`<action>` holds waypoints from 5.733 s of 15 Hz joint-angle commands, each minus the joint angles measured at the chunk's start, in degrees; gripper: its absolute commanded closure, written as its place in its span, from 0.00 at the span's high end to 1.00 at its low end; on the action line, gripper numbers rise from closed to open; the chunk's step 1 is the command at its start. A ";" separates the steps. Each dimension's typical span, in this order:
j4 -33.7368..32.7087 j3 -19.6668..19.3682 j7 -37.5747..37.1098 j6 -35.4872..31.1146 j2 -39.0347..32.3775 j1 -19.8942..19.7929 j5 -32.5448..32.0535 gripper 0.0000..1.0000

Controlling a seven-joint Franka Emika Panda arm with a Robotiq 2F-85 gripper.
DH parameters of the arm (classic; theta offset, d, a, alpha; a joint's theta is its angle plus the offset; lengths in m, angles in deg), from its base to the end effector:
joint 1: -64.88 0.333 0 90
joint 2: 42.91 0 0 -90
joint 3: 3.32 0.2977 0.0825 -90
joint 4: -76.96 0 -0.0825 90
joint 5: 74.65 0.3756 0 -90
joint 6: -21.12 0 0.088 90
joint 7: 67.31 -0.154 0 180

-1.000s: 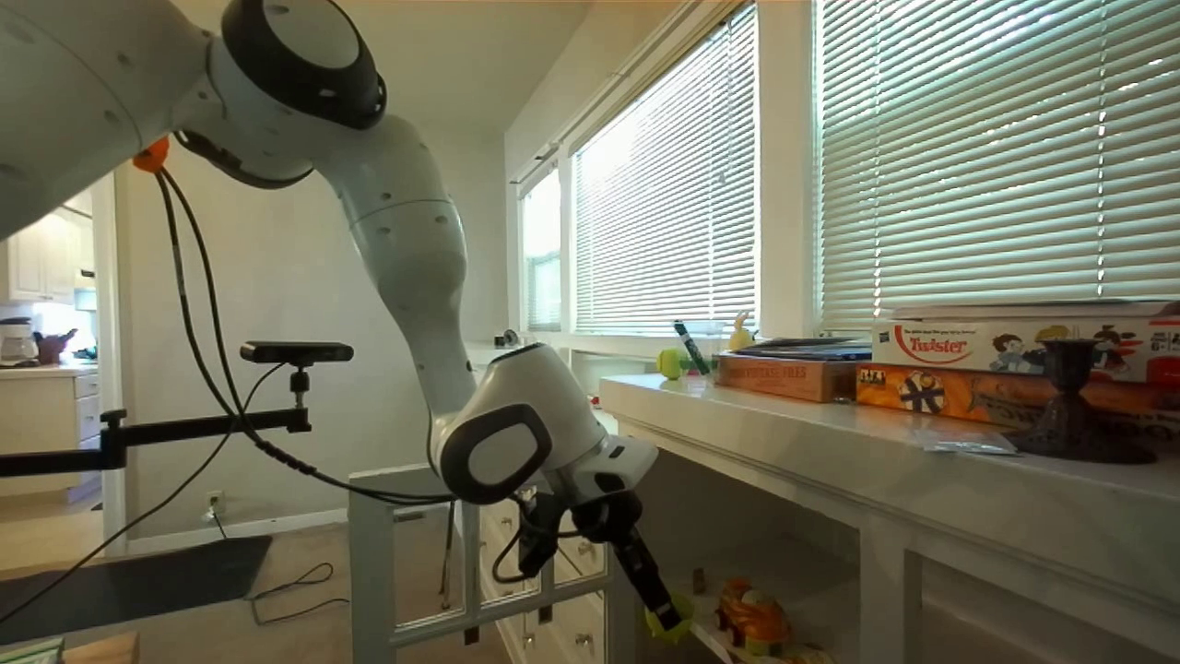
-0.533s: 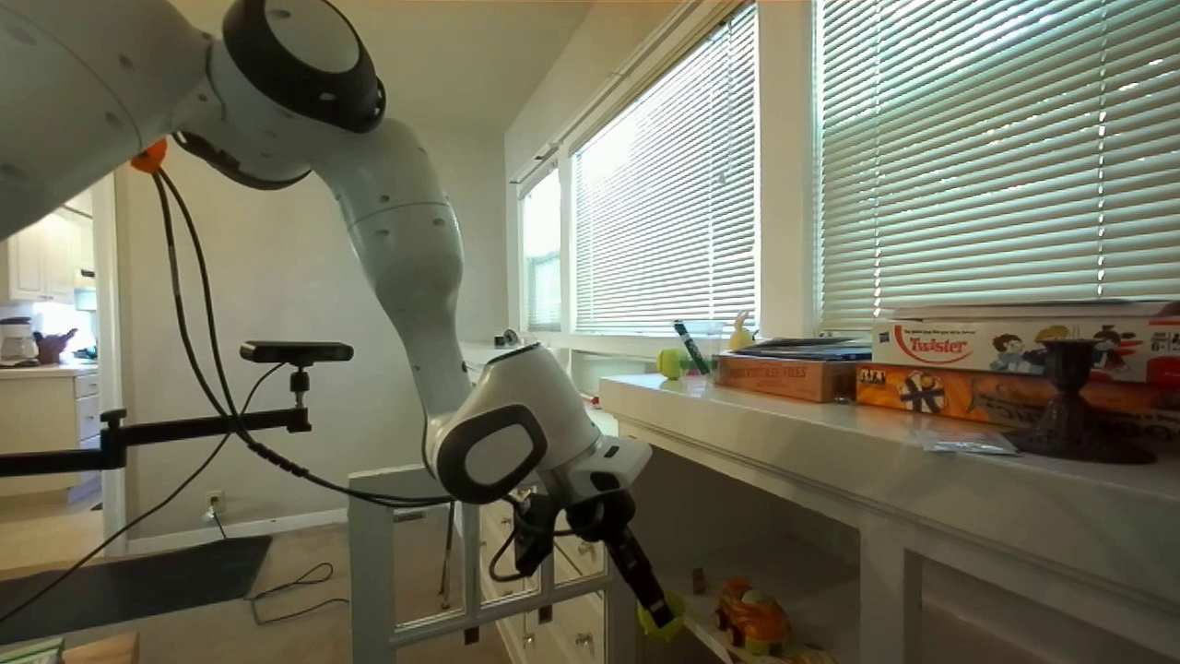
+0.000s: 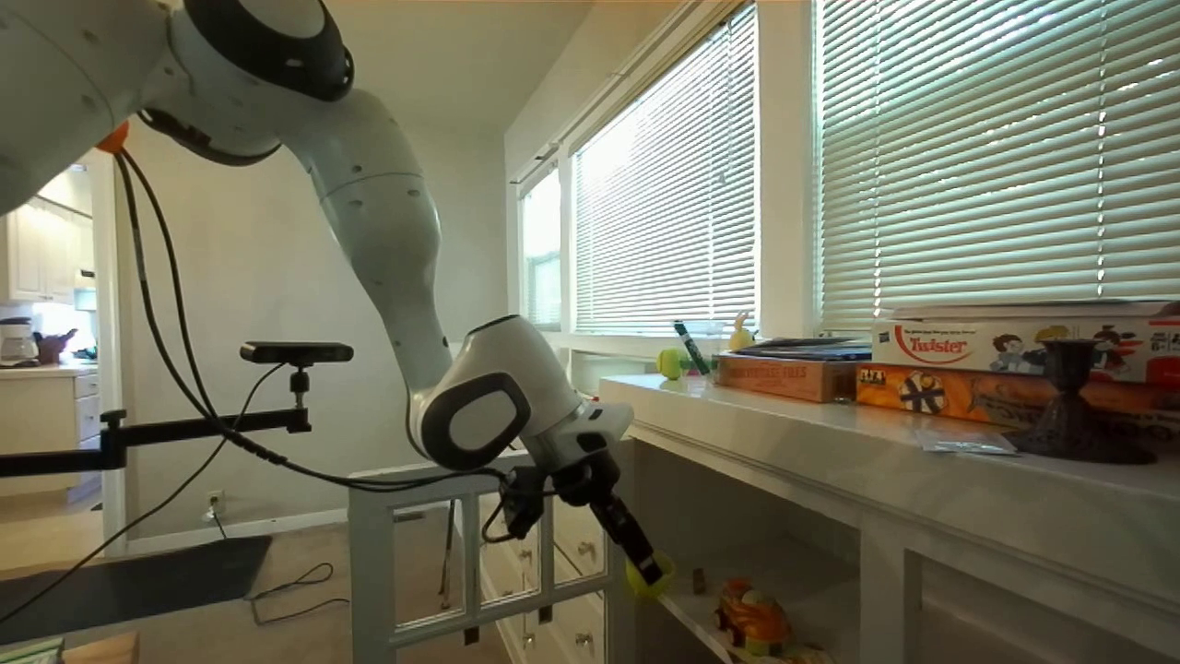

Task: Place the yellow vessel on top of the cabinet.

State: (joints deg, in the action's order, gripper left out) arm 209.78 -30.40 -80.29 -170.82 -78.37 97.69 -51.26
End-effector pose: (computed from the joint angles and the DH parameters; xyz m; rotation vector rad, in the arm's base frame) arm 0.5537 -0.0094 0.1185 2.8315 -0.5827 0.8153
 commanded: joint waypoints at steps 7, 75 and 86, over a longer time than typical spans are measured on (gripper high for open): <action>5.70 -21.23 6.17 0.32 9.49 15.67 0.60 0.36; -34.22 3.29 -15.49 41.83 10.48 -23.48 -36.33 0.36; -34.90 2.83 -20.58 41.57 9.23 -23.56 -43.05 0.36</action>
State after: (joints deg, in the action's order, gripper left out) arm 176.77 -27.97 -97.50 -129.73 -67.94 74.71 -91.16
